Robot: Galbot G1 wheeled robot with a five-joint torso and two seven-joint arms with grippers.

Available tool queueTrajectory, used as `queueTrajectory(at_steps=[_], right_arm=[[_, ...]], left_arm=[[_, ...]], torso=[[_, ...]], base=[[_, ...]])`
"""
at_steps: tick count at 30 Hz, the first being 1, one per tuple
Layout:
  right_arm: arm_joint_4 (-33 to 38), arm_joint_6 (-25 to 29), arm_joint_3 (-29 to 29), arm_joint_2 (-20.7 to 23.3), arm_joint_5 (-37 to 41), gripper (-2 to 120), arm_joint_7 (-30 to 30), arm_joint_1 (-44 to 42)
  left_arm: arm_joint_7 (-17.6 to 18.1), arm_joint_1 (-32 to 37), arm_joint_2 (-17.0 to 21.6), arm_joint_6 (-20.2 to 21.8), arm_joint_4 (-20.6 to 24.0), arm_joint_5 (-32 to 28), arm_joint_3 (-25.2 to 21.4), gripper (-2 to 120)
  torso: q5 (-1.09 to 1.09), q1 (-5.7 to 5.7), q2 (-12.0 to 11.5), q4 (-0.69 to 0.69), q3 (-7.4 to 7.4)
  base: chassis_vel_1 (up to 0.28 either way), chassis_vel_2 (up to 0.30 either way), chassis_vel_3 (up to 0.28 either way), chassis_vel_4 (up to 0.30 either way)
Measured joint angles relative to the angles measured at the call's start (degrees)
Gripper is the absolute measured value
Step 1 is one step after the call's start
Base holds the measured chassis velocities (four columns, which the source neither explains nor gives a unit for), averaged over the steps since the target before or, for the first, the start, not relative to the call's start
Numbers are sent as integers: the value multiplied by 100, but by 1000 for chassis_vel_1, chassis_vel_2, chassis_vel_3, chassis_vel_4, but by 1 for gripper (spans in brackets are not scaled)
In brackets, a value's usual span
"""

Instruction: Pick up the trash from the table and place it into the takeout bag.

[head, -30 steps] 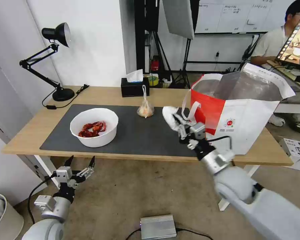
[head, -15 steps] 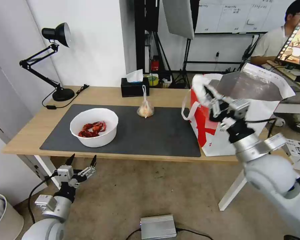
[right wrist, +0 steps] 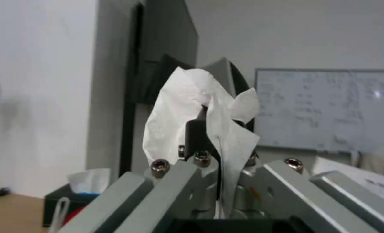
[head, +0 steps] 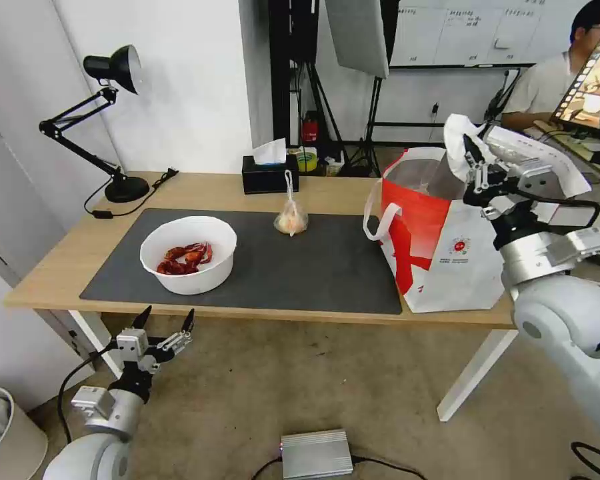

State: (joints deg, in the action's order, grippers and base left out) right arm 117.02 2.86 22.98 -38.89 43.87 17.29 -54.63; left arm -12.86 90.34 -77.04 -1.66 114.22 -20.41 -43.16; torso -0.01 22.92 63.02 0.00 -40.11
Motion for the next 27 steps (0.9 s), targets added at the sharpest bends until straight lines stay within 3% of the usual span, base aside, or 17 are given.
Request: queueTrajectory(at_steps=[3,7,15,20,23,27], right_arm=[[-69,-225,-13,30,252,0,137,182],[-117,-1020,-206,250,1068,0,613,671],[-285,-1999,-495,550,2193,0,1257,1449],[-401,-2349,-552,653,2816,0,1556,1716],[-445,-2763,-605,755,3888,0,2209,1956],[-582,-2939,-711,853,4374,0,2531,2188]], left_arm=[[-11,1,-3,0,-15,0,0,100],[-26,-15,-25,-4,-48,2,25,100],[-30,-18,-65,-14,-49,6,61,100],[-34,-18,-59,-17,-33,0,44,100],[-36,-21,-36,-18,-9,-2,26,100],[-42,12,4,-18,61,-16,2,100]], torso=[[0,0,0,0,0],[1,0,0,0,0],[1,0,0,0,0],[0,0,0,0,0],[1,0,0,0,0],[0,0,0,0,0]], base=[[0,0,0,0],[0,0,0,0],[0,0,0,0],[0,0,0,0],[0,0,0,0],[0,0,0,0]])
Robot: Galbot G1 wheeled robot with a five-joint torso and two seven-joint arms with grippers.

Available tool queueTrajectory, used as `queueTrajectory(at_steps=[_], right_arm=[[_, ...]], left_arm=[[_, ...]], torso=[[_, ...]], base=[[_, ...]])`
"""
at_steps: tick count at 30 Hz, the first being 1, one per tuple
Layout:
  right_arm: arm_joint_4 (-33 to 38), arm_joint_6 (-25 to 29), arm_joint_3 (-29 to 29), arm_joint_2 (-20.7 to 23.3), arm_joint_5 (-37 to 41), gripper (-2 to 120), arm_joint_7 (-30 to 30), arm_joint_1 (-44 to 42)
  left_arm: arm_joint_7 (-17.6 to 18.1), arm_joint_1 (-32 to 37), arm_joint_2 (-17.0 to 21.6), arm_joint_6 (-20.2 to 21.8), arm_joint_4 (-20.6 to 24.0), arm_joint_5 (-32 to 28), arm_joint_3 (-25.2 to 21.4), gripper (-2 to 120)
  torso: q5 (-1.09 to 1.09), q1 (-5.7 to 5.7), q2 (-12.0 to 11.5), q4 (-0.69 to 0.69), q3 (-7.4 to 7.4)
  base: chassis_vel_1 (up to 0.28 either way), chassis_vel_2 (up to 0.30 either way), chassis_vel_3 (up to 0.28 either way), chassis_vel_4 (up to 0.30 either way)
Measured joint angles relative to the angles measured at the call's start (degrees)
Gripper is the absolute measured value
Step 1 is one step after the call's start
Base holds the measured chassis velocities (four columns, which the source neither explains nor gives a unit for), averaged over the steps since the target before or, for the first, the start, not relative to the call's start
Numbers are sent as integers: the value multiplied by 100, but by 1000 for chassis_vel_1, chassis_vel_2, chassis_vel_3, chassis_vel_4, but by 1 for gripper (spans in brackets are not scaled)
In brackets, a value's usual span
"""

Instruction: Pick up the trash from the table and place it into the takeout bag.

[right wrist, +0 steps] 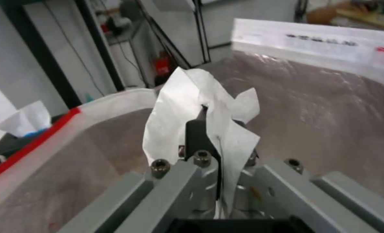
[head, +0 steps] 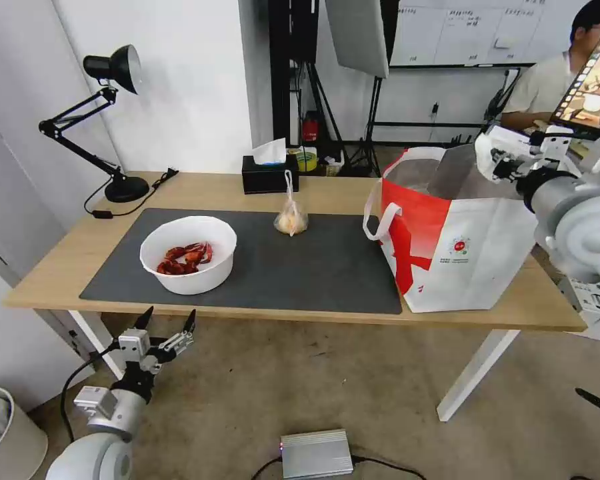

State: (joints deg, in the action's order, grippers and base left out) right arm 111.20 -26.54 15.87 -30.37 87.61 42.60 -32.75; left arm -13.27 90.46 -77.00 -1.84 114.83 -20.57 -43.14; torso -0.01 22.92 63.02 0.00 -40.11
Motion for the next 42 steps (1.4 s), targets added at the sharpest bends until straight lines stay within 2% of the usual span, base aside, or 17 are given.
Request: queueTrajectory(at_steps=[12,13,14,16,20,24,25,28,31,33,34,38,42], right_arm=[[-114,-126,-185,40,511,2,257,330],[-95,-146,-183,48,545,9,279,317],[-95,-146,-183,48,545,9,279,317],[-56,-154,-146,66,548,22,290,232],[-31,-154,-85,87,541,31,291,138],[16,-133,-17,96,511,52,269,40],[16,-133,-17,96,511,52,269,40],[40,-77,3,82,438,65,202,-1],[49,-26,14,76,379,70,146,-29],[73,103,55,57,230,82,12,-110],[73,103,55,57,230,82,12,-110],[130,734,144,9,-467,99,-720,-377],[163,1139,187,-28,-930,100,-1173,-564]], left_arm=[[-7,2,26,0,47,-25,-57,100],[-13,19,16,0,56,-25,-56,100],[-13,19,16,0,56,-25,-56,100],[-19,32,5,0,74,-25,-51,100],[-21,35,3,0,87,-24,-51,100],[-22,37,8,0,95,-24,-68,100],[-22,37,8,0,95,-24,-68,100],[-23,45,2,0,97,-24,-72,100],[-25,51,-5,0,98,-24,-72,100],[-26,59,-19,-3,100,-23,-72,100],[-26,59,-19,-3,100,-23,-72,100],[-27,62,-39,-6,125,-19,-76,100],[-27,61,-52,-7,136,-15,-76,100]], torso=[[1,0,0,0,0],[1,0,0,1,0],[1,0,0,1,0],[1,0,0,1,0],[1,0,0,0,0],[1,0,0,0,0],[1,0,0,0,0],[1,-1,0,0,0],[1,-1,0,1,0],[1,-1,0,0,0],[1,-1,0,0,0],[1,-1,0,0,0],[1,-1,0,1,0]], base=[[0,0,0,0],[0,0,0,0],[0,0,0,0],[0,0,0,0],[0,0,0,0],[0,0,0,0],[0,0,0,0],[0,0,0,0],[0,0,0,0],[0,0,0,0],[0,0,0,0],[0,0,0,0],[0,0,0,0]])
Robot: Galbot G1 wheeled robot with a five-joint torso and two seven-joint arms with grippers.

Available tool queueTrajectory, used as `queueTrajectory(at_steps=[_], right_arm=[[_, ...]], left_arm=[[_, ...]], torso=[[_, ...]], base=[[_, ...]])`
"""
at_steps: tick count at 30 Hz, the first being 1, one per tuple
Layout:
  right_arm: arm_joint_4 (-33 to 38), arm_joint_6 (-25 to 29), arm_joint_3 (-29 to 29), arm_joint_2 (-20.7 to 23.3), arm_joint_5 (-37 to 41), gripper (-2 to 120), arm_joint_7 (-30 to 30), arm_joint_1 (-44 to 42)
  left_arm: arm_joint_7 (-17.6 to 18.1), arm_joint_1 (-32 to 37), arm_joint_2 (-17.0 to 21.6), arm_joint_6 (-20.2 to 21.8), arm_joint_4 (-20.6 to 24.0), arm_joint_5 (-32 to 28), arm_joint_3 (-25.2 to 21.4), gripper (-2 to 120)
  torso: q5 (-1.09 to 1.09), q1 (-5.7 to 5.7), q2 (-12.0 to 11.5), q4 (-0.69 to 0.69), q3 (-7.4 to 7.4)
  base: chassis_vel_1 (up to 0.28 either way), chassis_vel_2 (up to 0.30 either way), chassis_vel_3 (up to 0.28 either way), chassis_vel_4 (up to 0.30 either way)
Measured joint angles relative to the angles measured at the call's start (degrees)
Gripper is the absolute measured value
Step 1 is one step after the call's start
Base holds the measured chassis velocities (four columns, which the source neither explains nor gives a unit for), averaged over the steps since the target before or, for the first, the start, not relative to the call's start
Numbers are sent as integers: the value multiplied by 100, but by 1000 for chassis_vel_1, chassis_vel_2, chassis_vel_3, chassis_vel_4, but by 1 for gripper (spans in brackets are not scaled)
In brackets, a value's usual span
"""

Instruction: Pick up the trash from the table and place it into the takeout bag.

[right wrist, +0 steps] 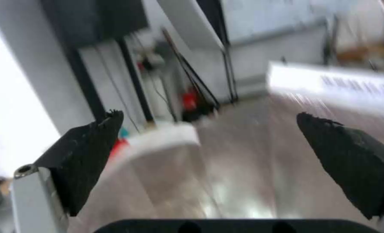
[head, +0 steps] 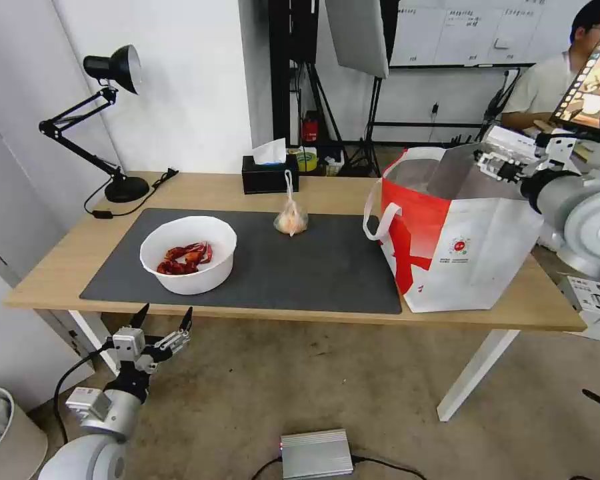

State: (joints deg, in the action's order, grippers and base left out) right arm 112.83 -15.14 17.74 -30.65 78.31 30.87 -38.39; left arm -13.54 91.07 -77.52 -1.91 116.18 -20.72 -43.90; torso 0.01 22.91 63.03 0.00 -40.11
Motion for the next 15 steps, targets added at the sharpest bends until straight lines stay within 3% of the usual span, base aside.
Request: queueTrajectory(at_steps=[2,3,6,15], right_arm=[[37,649,35,-51,-763,100,-705,-313],[37,649,35,-51,-763,100,-705,-313],[119,1387,27,-180,-1503,100,-1337,-564],[496,2368,-145,-494,-2568,100,-2056,-952]], left_arm=[[0,1,-8,0,14,2,3,100],[0,1,-8,0,14,2,3,100],[2,0,-11,0,29,0,-5,100],[42,-17,-68,16,70,-12,-30,100]], torso=[[-1,0,0,-1,0],[-1,0,0,-1,0],[0,0,0,0,0],[0,0,0,1,0]], base=[[0,0,0,0],[0,0,0,0],[0,0,0,0],[0,0,0,0]])
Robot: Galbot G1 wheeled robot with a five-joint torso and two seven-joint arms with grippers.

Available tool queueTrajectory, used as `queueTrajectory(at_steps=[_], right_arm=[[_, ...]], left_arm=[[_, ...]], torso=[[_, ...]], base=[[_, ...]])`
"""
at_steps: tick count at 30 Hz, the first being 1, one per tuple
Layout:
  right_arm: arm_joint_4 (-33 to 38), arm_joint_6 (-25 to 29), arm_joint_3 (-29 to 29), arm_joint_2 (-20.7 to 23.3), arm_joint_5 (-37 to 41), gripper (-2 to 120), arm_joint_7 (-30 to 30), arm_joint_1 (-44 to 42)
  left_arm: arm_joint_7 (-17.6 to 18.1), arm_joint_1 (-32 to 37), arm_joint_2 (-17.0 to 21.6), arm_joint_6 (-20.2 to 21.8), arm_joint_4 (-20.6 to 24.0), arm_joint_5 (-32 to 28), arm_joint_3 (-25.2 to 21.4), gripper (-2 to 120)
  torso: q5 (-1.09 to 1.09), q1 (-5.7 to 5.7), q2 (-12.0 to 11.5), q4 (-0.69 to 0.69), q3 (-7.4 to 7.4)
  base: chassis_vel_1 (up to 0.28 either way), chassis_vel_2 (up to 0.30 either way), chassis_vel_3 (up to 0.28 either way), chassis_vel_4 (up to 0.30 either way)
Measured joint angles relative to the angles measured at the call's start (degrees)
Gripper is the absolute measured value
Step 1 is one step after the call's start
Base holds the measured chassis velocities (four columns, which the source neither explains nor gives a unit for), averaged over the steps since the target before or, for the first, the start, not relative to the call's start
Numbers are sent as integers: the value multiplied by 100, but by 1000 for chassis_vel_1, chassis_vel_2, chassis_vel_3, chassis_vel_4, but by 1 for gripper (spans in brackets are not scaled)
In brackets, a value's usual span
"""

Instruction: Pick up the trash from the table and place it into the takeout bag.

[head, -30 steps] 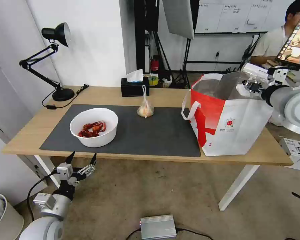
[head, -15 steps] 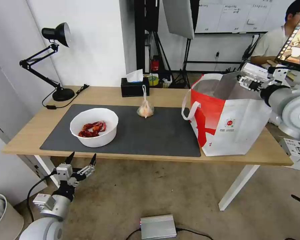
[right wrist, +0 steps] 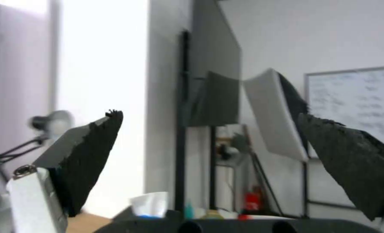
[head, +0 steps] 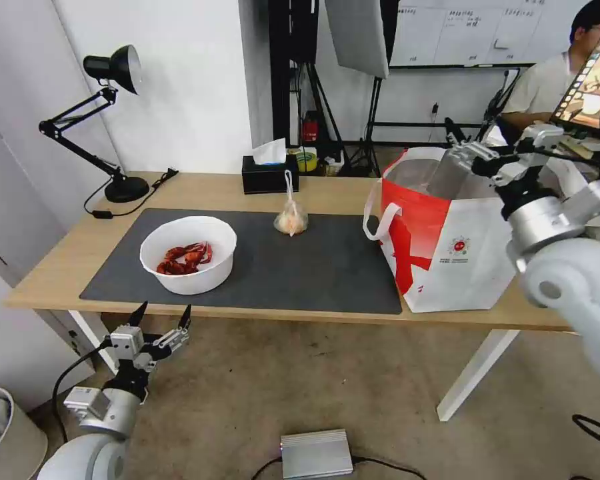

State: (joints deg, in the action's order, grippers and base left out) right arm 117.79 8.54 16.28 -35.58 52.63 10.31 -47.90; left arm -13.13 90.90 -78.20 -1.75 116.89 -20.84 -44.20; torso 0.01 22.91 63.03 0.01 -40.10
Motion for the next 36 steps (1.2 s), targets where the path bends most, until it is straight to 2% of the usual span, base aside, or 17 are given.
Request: queueTrajectory(at_steps=[3,4,8,10,12,14,15,17,19,21,22,24,30,36], right_arm=[[114,107,-10,-107,-350,100,-154,-219],[171,244,22,-339,-872,100,-293,-646],[232,337,130,-635,-1339,100,-358,-1249],[236,423,215,-1006,-1839,100,-359,-1821],[235,454,238,-1155,-2000,100,-360,-2002],[206,544,268,-1567,-2403,100,-359,-2458],[206,544,268,-1567,-2403,100,-359,-2458],[131,648,281,-1967,-2796,100,-352,-2795],[103,682,282,-2076,-2906,100,-349,-2877],[-69,860,287,-2599,-3350,100,-289,-3210],[-69,860,287,-2599,-3350,100,-289,-3210],[-211,942,327,-2944,-3613,100,-185,-3423],[-302,931,338,-3408,-3948,100,42,-3777],[-337,670,177,-3856,-4501,100,369,-4188]], left_arm=[[20,-21,-21,8,10,0,1,100],[79,-54,-36,20,45,1,27,100],[147,-95,-48,76,93,1,48,100],[165,-114,-51,109,108,7,81,100],[167,-118,-51,116,110,11,94,100],[173,-123,-53,121,108,25,127,100],[173,-123,-53,121,108,25,127,100],[176,-122,-46,121,99,30,158,100],[176,-122,-43,121,99,30,167,100],[165,-124,-15,115,98,33,197,100],[165,-124,-15,115,98,33,197,100],[159,-123,0,108,94,33,201,100],[130,-97,21,93,89,33,207,100],[117,-80,38,82,86,27,206,100]], torso=[[1,0,0,0,0],[0,0,0,0,0],[0,0,0,-1,0],[0,0,0,-1,0],[-1,1,0,-1,0],[-2,0,0,-2,0],[-2,0,0,-2,0],[0,0,0,-1,0],[0,0,0,-1,0],[0,0,0,-1,0],[0,0,0,-1,0],[1,0,0,-1,0],[0,1,0,-1,0],[-1,1,0,-1,0]], base=[[0,0,0,0],[0,0,0,0],[0,0,0,0],[0,0,0,0],[0,0,0,0],[0,0,0,0],[0,0,0,0],[0,0,0,0],[0,0,0,0],[0,0,0,0],[0,0,0,0],[0,0,0,0],[0,0,0,0],[0,0,0,0]])
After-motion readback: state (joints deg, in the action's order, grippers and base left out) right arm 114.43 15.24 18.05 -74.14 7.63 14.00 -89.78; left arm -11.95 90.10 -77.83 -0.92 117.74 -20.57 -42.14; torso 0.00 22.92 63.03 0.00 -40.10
